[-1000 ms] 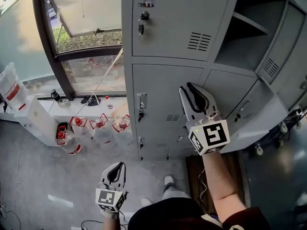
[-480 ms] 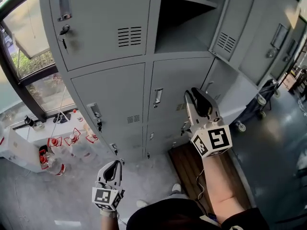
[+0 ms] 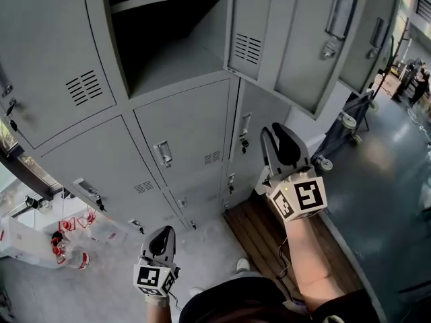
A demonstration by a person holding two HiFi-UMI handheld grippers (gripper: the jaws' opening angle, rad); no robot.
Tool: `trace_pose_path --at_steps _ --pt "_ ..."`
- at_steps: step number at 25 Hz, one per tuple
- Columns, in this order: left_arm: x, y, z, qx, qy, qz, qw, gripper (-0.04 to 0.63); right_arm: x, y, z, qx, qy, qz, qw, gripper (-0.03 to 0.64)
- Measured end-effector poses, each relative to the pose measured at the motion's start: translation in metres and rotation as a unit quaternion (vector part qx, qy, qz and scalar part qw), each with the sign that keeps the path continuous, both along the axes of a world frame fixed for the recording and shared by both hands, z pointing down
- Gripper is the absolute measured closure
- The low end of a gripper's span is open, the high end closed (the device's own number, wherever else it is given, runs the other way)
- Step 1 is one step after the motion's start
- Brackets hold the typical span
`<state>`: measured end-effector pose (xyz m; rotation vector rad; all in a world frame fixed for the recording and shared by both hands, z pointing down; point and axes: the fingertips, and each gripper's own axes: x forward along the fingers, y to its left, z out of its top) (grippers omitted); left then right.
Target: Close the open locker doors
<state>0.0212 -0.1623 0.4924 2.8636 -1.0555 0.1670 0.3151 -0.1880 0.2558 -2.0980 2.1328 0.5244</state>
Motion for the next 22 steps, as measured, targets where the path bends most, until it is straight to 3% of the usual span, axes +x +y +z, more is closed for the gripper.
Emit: trace_pose_path --at_steps 5,11,22 --pt "0.053 -0.002 -0.001 0.005 -0.009 0.025 0.9996 0.569 0.052 0.009 0.001 0.016 -0.013 0.012 1.000 0.496" --pt "0.091 -0.003 0.003 0.003 -0.018 0.036 0.9992 0.568 0.073 0.016 -0.010 0.043 0.009 -0.007 0.999 0.439" --pt "0.101 0.001 0.003 0.001 -0.022 0.028 0.9994 0.568 0.063 0.030 -0.043 0.098 0.066 -0.039 0.992 0.423"
